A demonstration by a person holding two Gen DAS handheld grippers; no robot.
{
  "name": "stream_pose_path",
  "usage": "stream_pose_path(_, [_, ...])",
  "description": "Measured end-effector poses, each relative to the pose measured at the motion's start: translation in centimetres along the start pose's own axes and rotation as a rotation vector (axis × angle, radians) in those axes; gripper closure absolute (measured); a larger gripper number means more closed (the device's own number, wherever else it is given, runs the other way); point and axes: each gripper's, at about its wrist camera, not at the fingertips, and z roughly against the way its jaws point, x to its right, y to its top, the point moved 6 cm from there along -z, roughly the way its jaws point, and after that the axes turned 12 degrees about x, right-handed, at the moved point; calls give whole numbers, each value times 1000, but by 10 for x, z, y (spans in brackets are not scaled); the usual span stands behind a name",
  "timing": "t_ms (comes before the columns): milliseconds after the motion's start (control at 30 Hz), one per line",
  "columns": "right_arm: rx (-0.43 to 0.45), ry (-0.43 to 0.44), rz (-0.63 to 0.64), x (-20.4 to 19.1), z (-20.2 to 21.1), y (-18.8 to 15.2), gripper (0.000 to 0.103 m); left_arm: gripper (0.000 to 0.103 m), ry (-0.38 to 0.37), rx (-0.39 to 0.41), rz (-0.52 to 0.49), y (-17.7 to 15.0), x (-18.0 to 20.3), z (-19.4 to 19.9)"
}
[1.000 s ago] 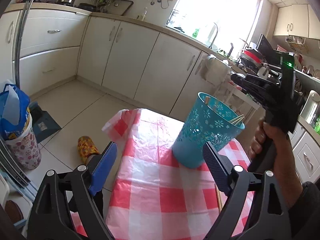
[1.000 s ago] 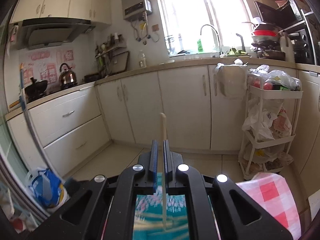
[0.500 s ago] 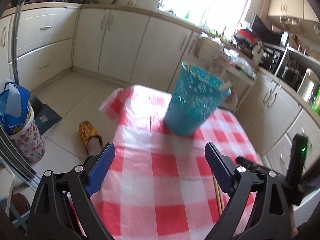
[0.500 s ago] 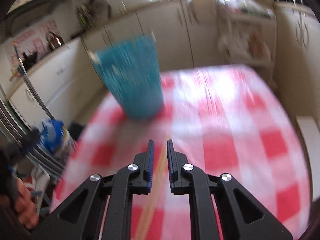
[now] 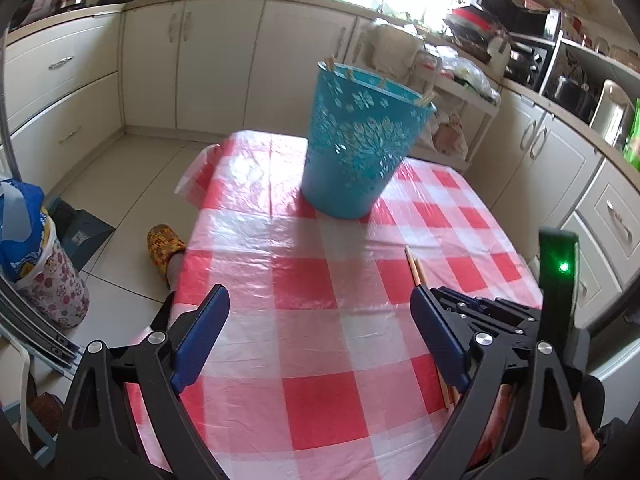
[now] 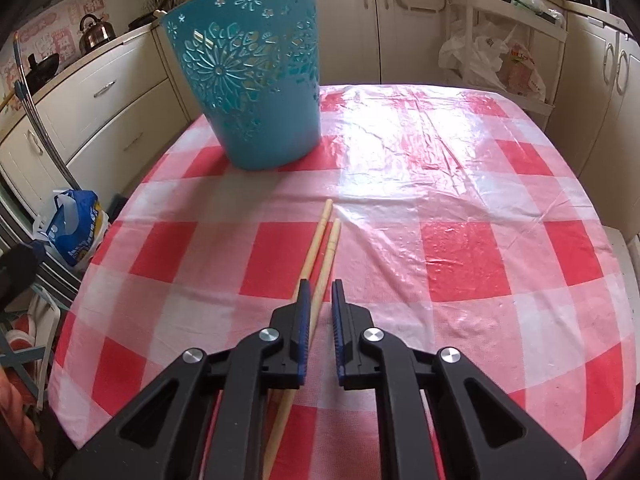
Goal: Organize utensils
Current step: 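Grasp a chopstick with the right tool while the left tool grasps another chopstick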
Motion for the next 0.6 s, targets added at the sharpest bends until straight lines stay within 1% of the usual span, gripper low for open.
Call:
stream_pose_path(133, [-4, -12, 8, 13, 5, -3, 95, 15, -18, -31, -41, 0, 20, -20])
stream_pose_path(233, [-3, -14, -28, 28, 11, -6, 95, 15, -42, -76, -97, 0, 45, -46])
stream_pose_path(400, [0, -10, -91, 43, 19, -10, 95, 16, -35, -150, -164, -5, 76, -91])
stream_pose_path(500, [1, 6, -110, 46, 20, -9, 95, 20, -13, -182, -228, -8, 91, -112])
stream_pose_path(567, [1, 3, -102, 46, 20, -9, 95, 27, -6, -207, -257, -13, 97, -122])
stream_pose_path(600, [1, 2, -96, 45, 20, -9, 95, 35, -6, -223, -273, -16, 99, -127])
